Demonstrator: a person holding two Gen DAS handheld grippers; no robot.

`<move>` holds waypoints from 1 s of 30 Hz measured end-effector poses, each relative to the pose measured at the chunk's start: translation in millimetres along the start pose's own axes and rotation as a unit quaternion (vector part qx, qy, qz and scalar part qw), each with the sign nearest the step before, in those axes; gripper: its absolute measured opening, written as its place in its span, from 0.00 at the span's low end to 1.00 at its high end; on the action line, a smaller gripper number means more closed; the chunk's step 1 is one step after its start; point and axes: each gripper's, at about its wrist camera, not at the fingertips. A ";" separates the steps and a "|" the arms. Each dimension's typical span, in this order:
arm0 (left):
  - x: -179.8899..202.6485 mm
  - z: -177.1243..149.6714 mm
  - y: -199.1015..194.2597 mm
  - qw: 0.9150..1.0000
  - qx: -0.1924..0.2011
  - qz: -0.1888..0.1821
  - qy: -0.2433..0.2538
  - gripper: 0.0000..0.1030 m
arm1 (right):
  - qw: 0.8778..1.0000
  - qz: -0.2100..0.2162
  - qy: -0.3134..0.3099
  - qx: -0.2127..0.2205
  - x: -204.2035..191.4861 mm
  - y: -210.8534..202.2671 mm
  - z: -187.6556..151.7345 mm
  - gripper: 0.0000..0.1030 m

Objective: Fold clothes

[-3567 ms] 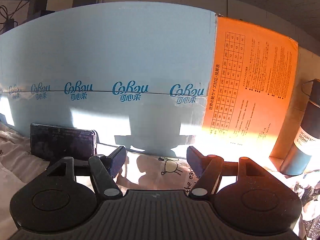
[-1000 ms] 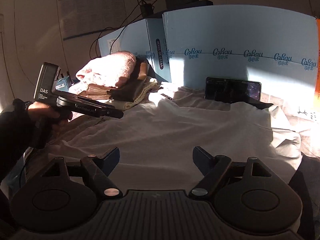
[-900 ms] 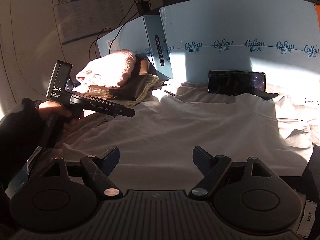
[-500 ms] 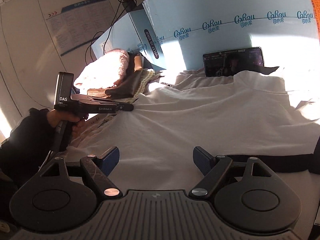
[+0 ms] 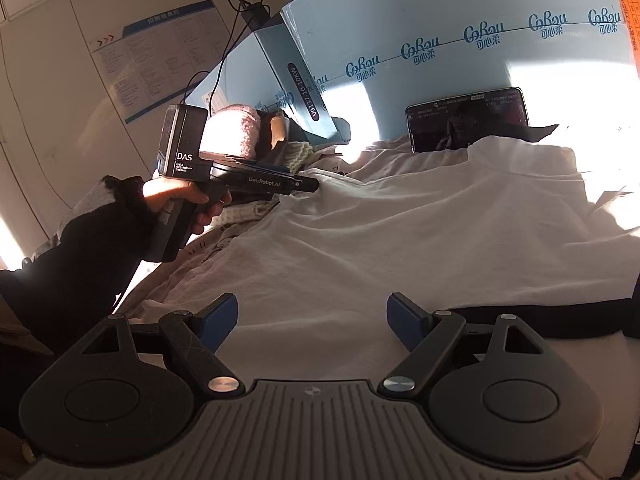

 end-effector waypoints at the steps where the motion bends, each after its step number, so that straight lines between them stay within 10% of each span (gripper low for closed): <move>1: 2.7 1.8 5.0 1.000 -0.002 0.009 0.012 0.60 | 1.000 0.000 0.001 0.001 0.4 -0.3 0.0 0.79; 11: 22.6 14.3 43.9 0.988 0.027 0.134 0.077 0.60 | 1.000 0.001 0.018 0.001 5.8 -0.2 0.0 0.81; 17: 13.9 7.7 -16.1 0.989 0.075 0.122 0.046 0.61 | 0.999 0.001 0.026 0.022 9.0 -7.9 1.2 0.81; 30: 121.6 -139.7 -187.9 0.976 0.168 -0.111 0.078 0.72 | 0.993 -0.080 -0.040 0.071 -26.6 -66.9 -31.8 0.81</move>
Point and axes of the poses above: each gripper's, at about its wrist camera, not at the fingertips, and y roughly the way its jaws point, x to its right, z to its top, and after that the axes turned 8 degrees about -x, right-handed
